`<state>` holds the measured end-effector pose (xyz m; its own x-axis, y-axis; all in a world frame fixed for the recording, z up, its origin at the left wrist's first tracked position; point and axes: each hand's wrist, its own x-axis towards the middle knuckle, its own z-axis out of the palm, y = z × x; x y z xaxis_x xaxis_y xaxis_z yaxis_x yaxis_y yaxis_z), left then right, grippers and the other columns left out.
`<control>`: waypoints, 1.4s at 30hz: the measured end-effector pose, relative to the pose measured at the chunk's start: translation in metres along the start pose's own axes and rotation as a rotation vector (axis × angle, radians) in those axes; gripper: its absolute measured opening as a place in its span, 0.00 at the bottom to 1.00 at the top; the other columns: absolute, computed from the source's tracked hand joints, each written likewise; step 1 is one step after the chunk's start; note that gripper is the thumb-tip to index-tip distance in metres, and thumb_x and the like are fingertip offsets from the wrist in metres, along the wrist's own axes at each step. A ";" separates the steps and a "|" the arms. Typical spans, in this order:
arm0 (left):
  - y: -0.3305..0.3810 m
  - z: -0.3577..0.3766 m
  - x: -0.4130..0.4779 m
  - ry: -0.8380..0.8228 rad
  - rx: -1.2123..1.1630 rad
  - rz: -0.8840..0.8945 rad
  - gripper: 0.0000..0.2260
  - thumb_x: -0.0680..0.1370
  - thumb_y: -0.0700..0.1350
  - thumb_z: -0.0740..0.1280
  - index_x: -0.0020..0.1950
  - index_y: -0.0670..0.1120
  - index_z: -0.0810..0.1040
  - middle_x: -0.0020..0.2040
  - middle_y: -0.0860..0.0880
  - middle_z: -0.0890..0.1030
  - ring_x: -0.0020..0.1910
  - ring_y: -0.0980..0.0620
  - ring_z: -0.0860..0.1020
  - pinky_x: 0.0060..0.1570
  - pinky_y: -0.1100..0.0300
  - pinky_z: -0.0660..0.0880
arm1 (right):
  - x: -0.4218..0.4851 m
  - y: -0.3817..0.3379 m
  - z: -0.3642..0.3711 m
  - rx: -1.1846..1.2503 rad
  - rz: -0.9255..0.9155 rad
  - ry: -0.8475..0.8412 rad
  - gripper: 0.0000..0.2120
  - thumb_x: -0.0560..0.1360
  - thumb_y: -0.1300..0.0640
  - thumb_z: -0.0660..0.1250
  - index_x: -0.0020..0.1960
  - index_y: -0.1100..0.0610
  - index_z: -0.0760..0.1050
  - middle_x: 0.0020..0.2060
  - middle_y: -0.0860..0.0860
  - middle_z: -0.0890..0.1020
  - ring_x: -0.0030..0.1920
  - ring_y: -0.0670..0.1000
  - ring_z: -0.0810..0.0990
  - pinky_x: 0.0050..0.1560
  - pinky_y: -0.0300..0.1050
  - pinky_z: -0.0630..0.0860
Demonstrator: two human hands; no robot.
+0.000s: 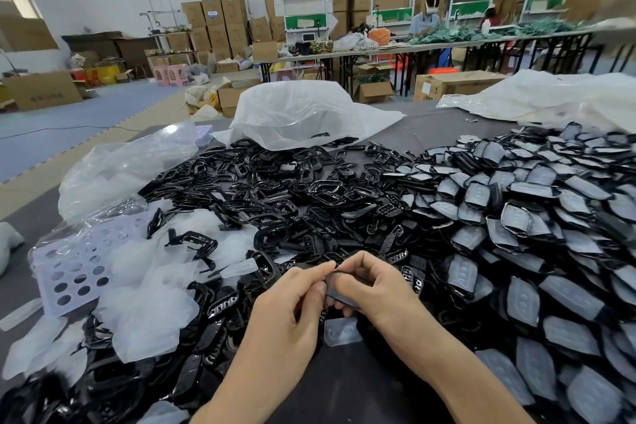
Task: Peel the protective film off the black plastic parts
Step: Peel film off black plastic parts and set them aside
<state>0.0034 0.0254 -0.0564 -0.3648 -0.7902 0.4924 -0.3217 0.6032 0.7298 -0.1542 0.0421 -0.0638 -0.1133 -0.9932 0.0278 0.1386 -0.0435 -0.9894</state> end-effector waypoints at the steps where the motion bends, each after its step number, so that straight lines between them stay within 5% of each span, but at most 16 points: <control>1: 0.001 0.000 0.000 0.027 0.039 0.029 0.16 0.82 0.39 0.64 0.62 0.59 0.79 0.53 0.65 0.81 0.52 0.65 0.80 0.50 0.76 0.71 | 0.000 -0.001 0.000 0.003 -0.009 0.028 0.05 0.76 0.64 0.70 0.44 0.58 0.76 0.34 0.54 0.82 0.32 0.47 0.78 0.35 0.38 0.75; 8: -0.002 -0.004 -0.005 -0.171 0.384 0.288 0.16 0.81 0.45 0.58 0.66 0.56 0.75 0.48 0.59 0.77 0.45 0.58 0.78 0.44 0.60 0.76 | 0.004 0.002 0.001 0.183 -0.045 0.187 0.17 0.75 0.66 0.68 0.33 0.51 0.69 0.29 0.52 0.75 0.30 0.47 0.70 0.33 0.39 0.72; 12: 0.005 0.006 -0.007 -0.253 0.392 0.316 0.18 0.78 0.44 0.60 0.66 0.57 0.77 0.38 0.57 0.74 0.35 0.58 0.74 0.34 0.65 0.72 | 0.007 0.003 0.001 0.145 -0.050 0.239 0.23 0.75 0.66 0.67 0.28 0.47 0.68 0.26 0.45 0.71 0.28 0.43 0.69 0.34 0.37 0.71; 16: 0.008 0.006 -0.010 -0.251 0.402 0.355 0.19 0.77 0.44 0.61 0.66 0.57 0.75 0.36 0.57 0.74 0.33 0.55 0.74 0.32 0.59 0.75 | 0.006 0.001 -0.002 0.198 -0.030 0.216 0.19 0.76 0.65 0.68 0.31 0.49 0.68 0.28 0.48 0.71 0.29 0.44 0.71 0.37 0.40 0.75; 22: 0.007 -0.003 -0.006 -0.096 0.365 0.258 0.16 0.80 0.47 0.58 0.66 0.58 0.74 0.49 0.61 0.81 0.43 0.61 0.79 0.44 0.65 0.74 | 0.004 -0.003 0.001 0.204 -0.049 0.179 0.13 0.77 0.66 0.68 0.36 0.55 0.69 0.27 0.49 0.74 0.28 0.45 0.72 0.34 0.40 0.73; 26: 0.005 -0.001 -0.007 -0.201 0.435 0.287 0.18 0.78 0.46 0.59 0.67 0.56 0.76 0.41 0.58 0.78 0.37 0.56 0.78 0.36 0.58 0.77 | 0.004 -0.002 0.000 0.188 -0.046 0.227 0.12 0.77 0.66 0.68 0.38 0.57 0.70 0.31 0.52 0.77 0.32 0.48 0.76 0.34 0.37 0.76; 30: 0.007 0.007 -0.009 -0.228 0.394 0.364 0.17 0.76 0.44 0.62 0.62 0.57 0.79 0.37 0.57 0.76 0.34 0.57 0.75 0.35 0.63 0.74 | 0.004 -0.001 -0.001 0.232 -0.001 0.209 0.12 0.77 0.65 0.69 0.38 0.56 0.70 0.33 0.52 0.79 0.34 0.50 0.82 0.33 0.38 0.77; 33: 0.005 0.002 -0.009 -0.110 0.258 0.278 0.14 0.79 0.44 0.62 0.60 0.59 0.78 0.45 0.60 0.80 0.40 0.59 0.79 0.41 0.64 0.75 | 0.003 -0.002 -0.001 0.248 0.006 0.180 0.13 0.76 0.65 0.70 0.36 0.54 0.73 0.32 0.52 0.78 0.32 0.49 0.80 0.34 0.41 0.77; 37: 0.004 -0.002 -0.002 0.109 -0.002 -0.054 0.08 0.81 0.45 0.65 0.54 0.59 0.78 0.42 0.59 0.80 0.37 0.57 0.78 0.36 0.72 0.71 | -0.001 -0.002 0.002 0.225 0.000 0.113 0.10 0.76 0.62 0.72 0.38 0.54 0.77 0.35 0.54 0.81 0.34 0.51 0.81 0.32 0.40 0.75; 42: 0.003 -0.004 0.004 -0.020 -0.195 -0.244 0.07 0.79 0.42 0.69 0.52 0.55 0.80 0.36 0.54 0.80 0.36 0.58 0.80 0.37 0.68 0.74 | -0.007 0.002 0.010 0.050 -0.120 -0.016 0.10 0.75 0.50 0.74 0.46 0.57 0.80 0.40 0.54 0.85 0.37 0.51 0.82 0.39 0.40 0.79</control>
<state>0.0043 0.0239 -0.0501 -0.3154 -0.9057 0.2834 -0.2288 0.3624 0.9035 -0.1437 0.0478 -0.0643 -0.1160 -0.9821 0.1485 0.1738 -0.1673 -0.9705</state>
